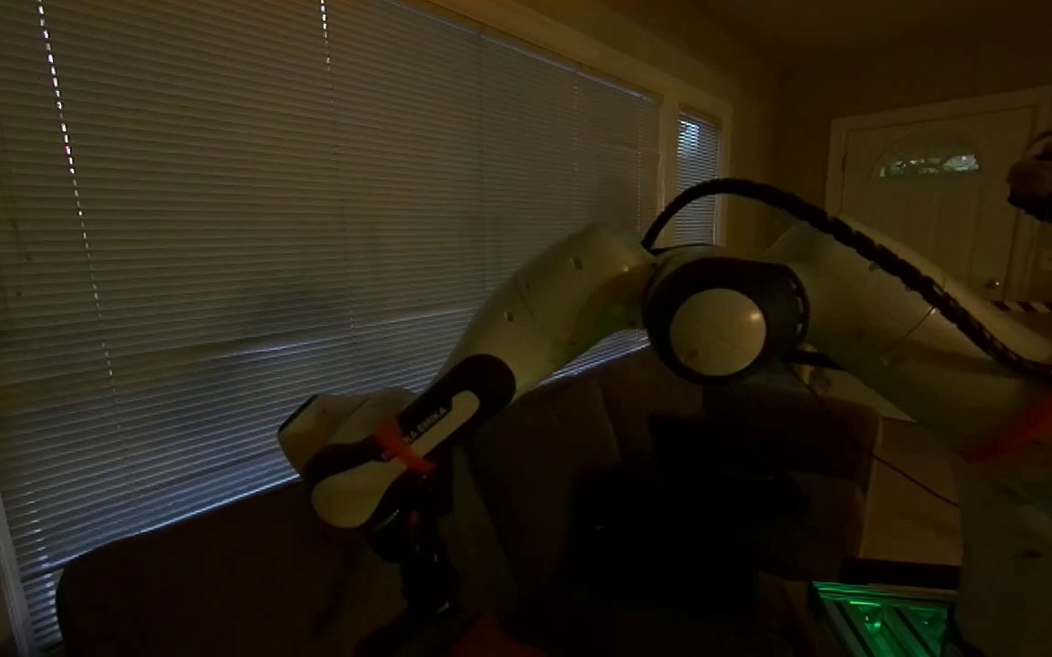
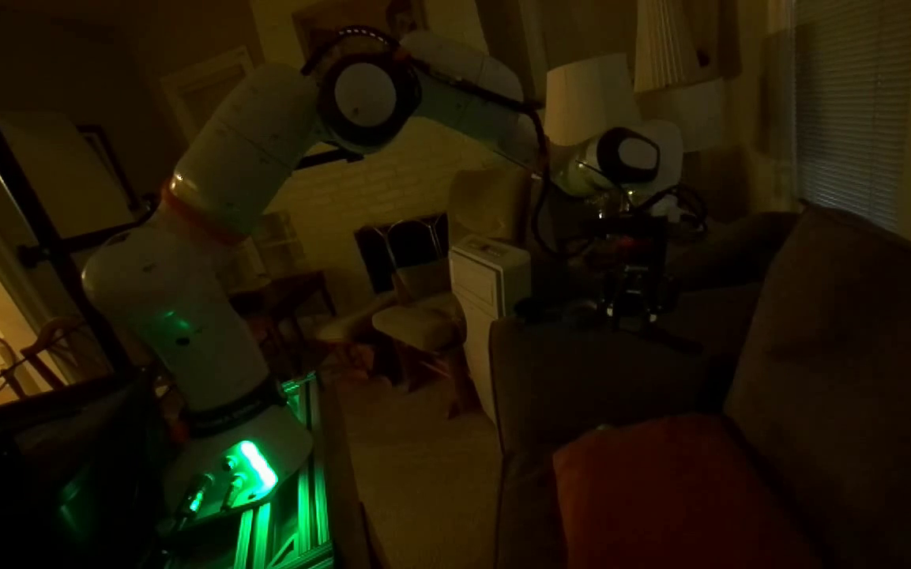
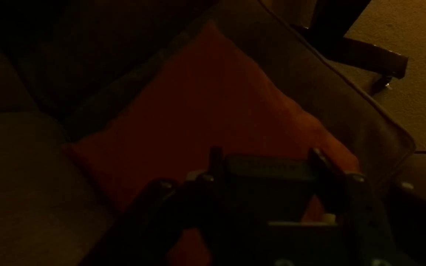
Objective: Pick up the black objects from the orange pillow and place them on the left armrest of the sofa.
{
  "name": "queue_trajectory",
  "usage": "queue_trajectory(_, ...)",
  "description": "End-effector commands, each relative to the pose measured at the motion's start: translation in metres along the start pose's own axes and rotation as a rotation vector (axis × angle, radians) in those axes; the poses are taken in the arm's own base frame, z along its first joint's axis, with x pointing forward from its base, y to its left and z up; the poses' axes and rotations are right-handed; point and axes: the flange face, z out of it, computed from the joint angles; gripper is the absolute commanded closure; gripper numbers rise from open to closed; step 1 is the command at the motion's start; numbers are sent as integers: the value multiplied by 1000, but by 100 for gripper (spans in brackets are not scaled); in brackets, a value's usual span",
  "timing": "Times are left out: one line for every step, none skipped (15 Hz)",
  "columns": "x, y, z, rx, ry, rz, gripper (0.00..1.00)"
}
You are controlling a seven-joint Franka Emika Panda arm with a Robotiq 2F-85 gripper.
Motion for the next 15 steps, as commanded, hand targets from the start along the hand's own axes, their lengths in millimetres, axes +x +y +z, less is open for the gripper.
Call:
queue_trajectory(-15, -10, -47, -25, -6, 101, 66)
queue_trajectory(-9, -7, -32, -9, 5, 53, 41)
queue_trajectory(-11, -10, -43, -13, 13, 69, 41)
queue_trajectory(-13, -11, -50, -16, 17, 78, 41)
queue_trajectory(-13, -11, -51, -16, 18, 82, 41)
queue_trajectory(-13, -11, -49, -16, 16, 87, 41)
queue_trajectory(-13, -10, -48, -15, 14, 89, 41)
queue_trajectory(-13, -10, -46, -14, 12, 90, 41)
queue_trajectory(-13, -10, -46, -14, 12, 90, 41)
queue_trajectory(-13, -10, -46, -14, 12, 91, 66)
queue_trajectory(-7, -14, -53, -31, 23, 66, 66)
queue_trajectory(0, -21, -63, -51, 32, 41, 66)
queue_trajectory(5, -26, -71, -67, 41, 17, 66)
queue_trajectory(11, -36, -85, -94, 56, -17, 66)
queue_trajectory(17, -46, -96, -115, 69, -53, 66)
